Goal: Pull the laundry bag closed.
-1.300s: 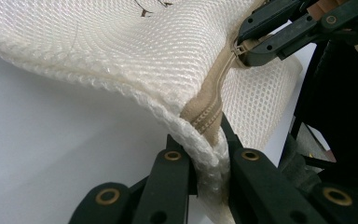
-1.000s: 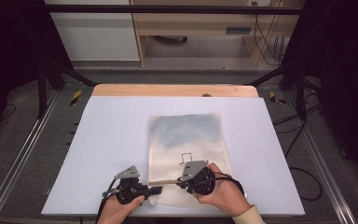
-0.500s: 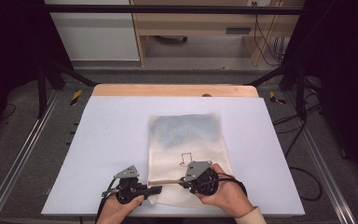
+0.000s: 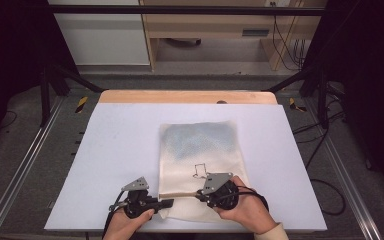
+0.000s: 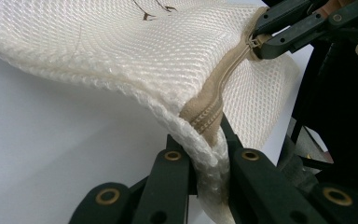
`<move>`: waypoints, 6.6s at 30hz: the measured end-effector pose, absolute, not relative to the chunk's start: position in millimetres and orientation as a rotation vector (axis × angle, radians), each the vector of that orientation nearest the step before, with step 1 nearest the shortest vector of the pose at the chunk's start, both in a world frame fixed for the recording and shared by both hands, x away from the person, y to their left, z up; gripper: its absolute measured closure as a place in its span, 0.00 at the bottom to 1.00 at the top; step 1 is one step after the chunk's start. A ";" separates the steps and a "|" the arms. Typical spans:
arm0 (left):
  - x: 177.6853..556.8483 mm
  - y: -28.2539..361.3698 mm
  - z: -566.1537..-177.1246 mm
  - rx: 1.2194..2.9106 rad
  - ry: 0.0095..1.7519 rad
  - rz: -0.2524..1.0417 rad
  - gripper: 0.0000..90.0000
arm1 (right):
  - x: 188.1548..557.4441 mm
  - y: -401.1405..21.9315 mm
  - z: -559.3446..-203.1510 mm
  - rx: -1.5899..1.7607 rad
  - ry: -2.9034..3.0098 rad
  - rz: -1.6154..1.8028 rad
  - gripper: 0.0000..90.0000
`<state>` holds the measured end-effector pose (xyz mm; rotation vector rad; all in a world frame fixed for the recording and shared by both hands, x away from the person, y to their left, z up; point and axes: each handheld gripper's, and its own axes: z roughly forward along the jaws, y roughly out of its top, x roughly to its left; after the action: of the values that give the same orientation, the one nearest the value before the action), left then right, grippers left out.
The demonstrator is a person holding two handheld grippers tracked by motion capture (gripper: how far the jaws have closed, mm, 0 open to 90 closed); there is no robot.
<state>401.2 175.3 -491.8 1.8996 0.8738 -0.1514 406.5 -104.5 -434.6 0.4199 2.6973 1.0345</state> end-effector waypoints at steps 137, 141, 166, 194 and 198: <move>403.3 179.8 -491.0 1.900 0.888 -0.121 0.96 | 390.0 -204.7 -434.9 0.687 2.558 1.043 0.91; 403.5 180.3 -490.8 1.899 0.889 -0.123 0.96 | 389.8 -207.2 -435.2 0.696 2.555 1.043 0.91; 404.4 181.8 -488.8 1.899 0.883 -0.118 0.96 | 387.4 -219.0 -436.6 0.723 2.540 1.049 0.91; 403.3 179.3 -489.9 1.905 0.882 -0.119 0.96 | 386.7 -230.6 -438.8 0.771 2.521 1.024 0.91; 402.8 178.8 -489.8 1.904 0.878 -0.122 0.96 | 385.7 -231.6 -439.4 0.775 2.518 1.025 0.91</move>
<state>402.8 178.8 -489.8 1.9040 0.8784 -0.1222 385.7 -231.6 -439.4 0.7747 2.5182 1.0250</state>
